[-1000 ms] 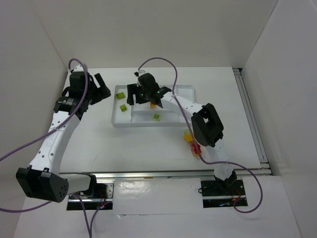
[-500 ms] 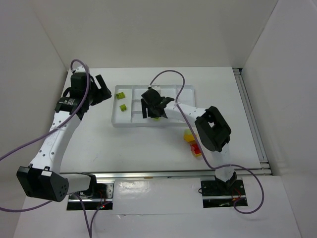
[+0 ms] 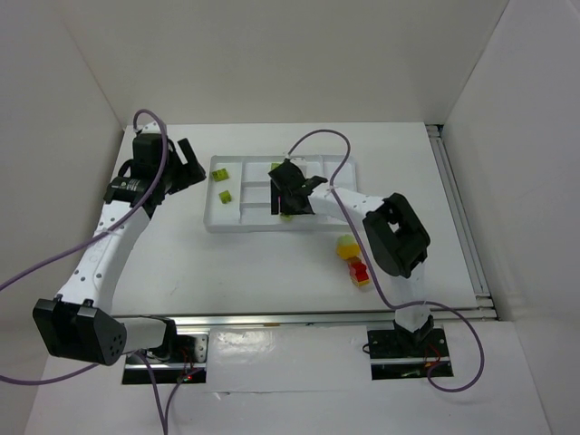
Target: Sort the legos into containers by color
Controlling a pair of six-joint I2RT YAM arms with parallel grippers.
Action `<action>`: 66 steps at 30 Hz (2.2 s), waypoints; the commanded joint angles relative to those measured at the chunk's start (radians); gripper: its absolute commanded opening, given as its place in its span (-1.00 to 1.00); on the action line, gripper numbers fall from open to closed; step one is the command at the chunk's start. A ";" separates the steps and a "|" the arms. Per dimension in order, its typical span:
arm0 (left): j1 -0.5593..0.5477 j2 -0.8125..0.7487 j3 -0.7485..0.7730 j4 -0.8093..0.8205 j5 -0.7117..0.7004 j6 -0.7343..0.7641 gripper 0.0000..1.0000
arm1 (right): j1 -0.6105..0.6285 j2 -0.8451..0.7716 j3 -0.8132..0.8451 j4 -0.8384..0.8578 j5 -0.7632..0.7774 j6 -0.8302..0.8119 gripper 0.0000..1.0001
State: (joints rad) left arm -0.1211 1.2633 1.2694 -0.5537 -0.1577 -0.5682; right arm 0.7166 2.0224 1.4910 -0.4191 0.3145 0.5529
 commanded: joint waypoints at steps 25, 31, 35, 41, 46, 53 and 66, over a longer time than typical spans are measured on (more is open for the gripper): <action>-0.031 0.044 0.027 0.040 0.027 0.027 0.79 | 0.021 -0.074 0.065 0.002 0.007 -0.082 -0.33; -0.049 0.044 0.036 0.049 0.017 0.027 0.76 | -0.037 -0.081 0.092 0.054 0.058 -0.111 -0.33; -0.049 0.044 0.027 0.049 0.017 0.027 0.76 | -0.092 0.001 0.166 0.086 0.067 -0.143 -0.33; -0.049 0.044 0.018 0.049 0.007 0.036 0.76 | -0.163 0.199 0.421 0.054 0.041 -0.153 -0.30; -0.049 0.044 0.018 0.040 0.017 0.036 0.76 | -0.181 0.314 0.550 0.022 0.038 -0.153 -0.16; -0.058 0.044 0.018 0.031 0.017 0.045 0.76 | -0.181 0.222 0.510 0.025 0.075 -0.153 0.64; -0.160 0.165 0.045 0.001 0.092 0.087 0.74 | -0.140 -0.506 -0.253 -0.111 0.163 -0.061 0.52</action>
State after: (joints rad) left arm -0.2539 1.4052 1.2793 -0.5564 -0.0990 -0.5041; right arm 0.5526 1.5833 1.3418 -0.4225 0.4492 0.4286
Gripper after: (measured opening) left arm 0.876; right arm 0.750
